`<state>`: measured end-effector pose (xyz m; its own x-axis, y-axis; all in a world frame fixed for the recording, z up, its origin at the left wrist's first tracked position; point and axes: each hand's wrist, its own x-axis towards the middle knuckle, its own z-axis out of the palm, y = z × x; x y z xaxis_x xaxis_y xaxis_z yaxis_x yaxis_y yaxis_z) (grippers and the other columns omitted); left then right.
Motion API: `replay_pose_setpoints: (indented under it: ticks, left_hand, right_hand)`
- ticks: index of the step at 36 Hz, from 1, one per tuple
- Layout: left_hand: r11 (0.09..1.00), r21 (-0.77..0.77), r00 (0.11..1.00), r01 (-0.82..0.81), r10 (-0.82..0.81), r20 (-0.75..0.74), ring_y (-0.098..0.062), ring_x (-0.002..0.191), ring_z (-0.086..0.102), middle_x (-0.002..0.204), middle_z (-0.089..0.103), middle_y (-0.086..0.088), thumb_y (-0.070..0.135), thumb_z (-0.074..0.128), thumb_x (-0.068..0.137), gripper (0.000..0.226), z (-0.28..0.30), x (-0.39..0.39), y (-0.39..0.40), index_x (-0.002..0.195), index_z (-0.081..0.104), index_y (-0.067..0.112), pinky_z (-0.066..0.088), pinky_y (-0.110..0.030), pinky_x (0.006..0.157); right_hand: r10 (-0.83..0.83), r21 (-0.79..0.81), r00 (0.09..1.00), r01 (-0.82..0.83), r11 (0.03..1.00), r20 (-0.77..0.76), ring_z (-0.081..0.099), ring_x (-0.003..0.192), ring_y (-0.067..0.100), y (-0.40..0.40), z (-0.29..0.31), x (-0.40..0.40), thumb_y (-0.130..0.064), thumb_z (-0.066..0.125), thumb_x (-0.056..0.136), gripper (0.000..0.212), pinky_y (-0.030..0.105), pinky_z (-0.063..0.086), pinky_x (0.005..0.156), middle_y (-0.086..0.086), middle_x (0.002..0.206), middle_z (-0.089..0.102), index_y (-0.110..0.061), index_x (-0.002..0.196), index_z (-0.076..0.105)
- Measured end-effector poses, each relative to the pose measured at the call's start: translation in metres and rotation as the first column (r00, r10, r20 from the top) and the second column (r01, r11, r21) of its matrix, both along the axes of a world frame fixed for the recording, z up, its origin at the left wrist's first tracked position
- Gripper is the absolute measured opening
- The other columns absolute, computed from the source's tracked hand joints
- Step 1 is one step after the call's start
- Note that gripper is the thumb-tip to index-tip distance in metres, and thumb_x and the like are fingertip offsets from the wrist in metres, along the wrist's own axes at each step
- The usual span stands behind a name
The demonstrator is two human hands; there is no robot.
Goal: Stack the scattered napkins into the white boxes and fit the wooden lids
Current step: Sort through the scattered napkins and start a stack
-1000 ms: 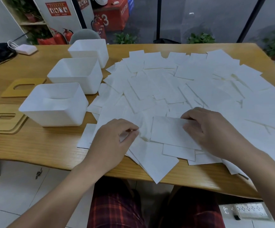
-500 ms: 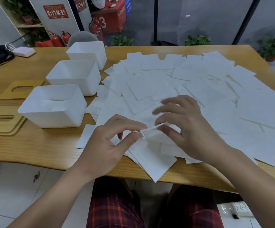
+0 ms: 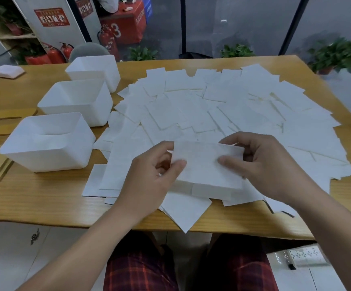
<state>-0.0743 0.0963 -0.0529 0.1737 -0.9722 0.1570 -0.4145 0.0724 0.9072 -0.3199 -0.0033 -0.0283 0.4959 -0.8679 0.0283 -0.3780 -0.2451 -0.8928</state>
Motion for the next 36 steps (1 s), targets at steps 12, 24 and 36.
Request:
replay_pose_setpoints:
  ticks: [12, 24, 36]
  left_hand:
    - [0.992, 0.084, 0.951, -0.094, 0.065, 0.301, -0.01, 0.073, 0.069, 0.077, 0.072, 0.012, 0.023, 0.067, 0.106, 0.054, -0.012, 0.001, -0.018, 0.155, 0.048, 0.037, 0.053, -0.017, 0.069]
    - [0.986, -0.078, 0.776, -0.145, 0.163, 0.61, -0.006, 0.107, 0.051, 0.114, 0.061, 0.015, 0.027, 0.069, 0.102, 0.035, -0.016, 0.022, -0.026, 0.137, 0.067, 0.029, 0.046, -0.023, 0.09]
    - [0.98, -0.163, 0.619, -0.117, 0.201, 0.76, -0.018, 0.094, 0.059, 0.104, 0.071, 0.006, 0.02, 0.063, 0.106, 0.012, -0.031, 0.055, -0.058, 0.109, 0.075, 0.02, 0.056, -0.04, 0.076]
  right_hand:
    - [-0.201, -0.186, 0.965, 0.17, 0.968, -0.165, 0.054, 0.053, 0.01, -0.008, -0.042, 0.004, -0.032, 0.081, 0.095, 0.022, 0.017, 0.041, 0.055, -0.008, 0.062, 0.053, -0.034, 0.115, 0.07]
    - [-0.266, -0.452, 0.924, 0.121, 0.884, -0.274, 0.054, 0.076, 0.002, -0.006, -0.047, 0.006, -0.046, 0.076, 0.095, 0.045, 0.028, 0.049, 0.073, -0.016, 0.12, 0.055, -0.025, 0.134, 0.068]
    - [-0.131, -0.426, 0.962, 0.017, 0.905, -0.241, 0.059, 0.081, 0.004, -0.001, -0.057, 0.018, -0.039, 0.075, 0.098, 0.024, 0.023, 0.051, 0.072, -0.019, 0.11, 0.059, -0.025, 0.118, 0.075]
